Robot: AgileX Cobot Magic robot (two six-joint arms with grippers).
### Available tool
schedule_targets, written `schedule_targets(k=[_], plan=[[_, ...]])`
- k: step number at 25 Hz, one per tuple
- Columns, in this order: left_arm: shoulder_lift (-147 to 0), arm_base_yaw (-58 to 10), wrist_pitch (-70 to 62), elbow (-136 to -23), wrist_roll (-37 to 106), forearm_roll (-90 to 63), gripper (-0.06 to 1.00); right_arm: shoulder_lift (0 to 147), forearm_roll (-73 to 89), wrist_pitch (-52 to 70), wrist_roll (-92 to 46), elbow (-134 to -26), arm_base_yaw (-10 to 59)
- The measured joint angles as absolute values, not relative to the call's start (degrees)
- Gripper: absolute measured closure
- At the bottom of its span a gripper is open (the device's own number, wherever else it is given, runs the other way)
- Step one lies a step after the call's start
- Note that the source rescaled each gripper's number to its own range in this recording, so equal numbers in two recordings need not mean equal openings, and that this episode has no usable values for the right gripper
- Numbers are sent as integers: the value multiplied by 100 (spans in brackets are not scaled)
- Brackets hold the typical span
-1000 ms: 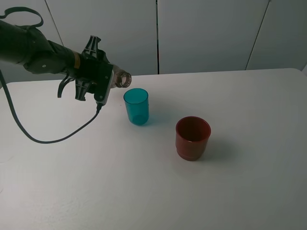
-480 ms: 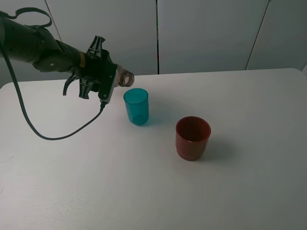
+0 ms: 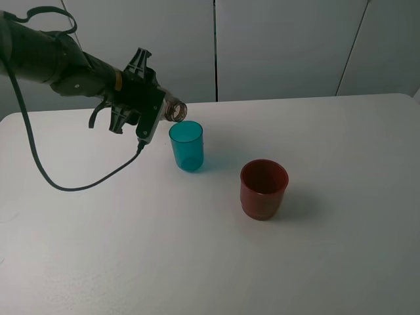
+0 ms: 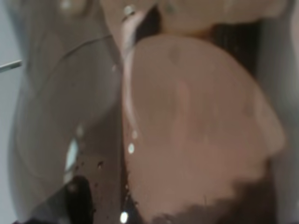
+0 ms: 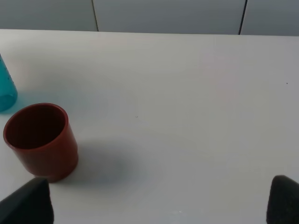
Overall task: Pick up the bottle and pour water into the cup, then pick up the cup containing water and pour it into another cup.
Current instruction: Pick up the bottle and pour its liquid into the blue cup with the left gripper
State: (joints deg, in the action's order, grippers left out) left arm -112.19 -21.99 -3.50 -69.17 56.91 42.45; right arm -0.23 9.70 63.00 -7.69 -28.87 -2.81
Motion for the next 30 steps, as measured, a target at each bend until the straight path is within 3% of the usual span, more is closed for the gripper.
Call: schedule_targets(k=[30], plan=[[-11219, -2237, -982, -7246, 6014, 4374, 94, -23, 970, 6300, -769, -2887, -281]])
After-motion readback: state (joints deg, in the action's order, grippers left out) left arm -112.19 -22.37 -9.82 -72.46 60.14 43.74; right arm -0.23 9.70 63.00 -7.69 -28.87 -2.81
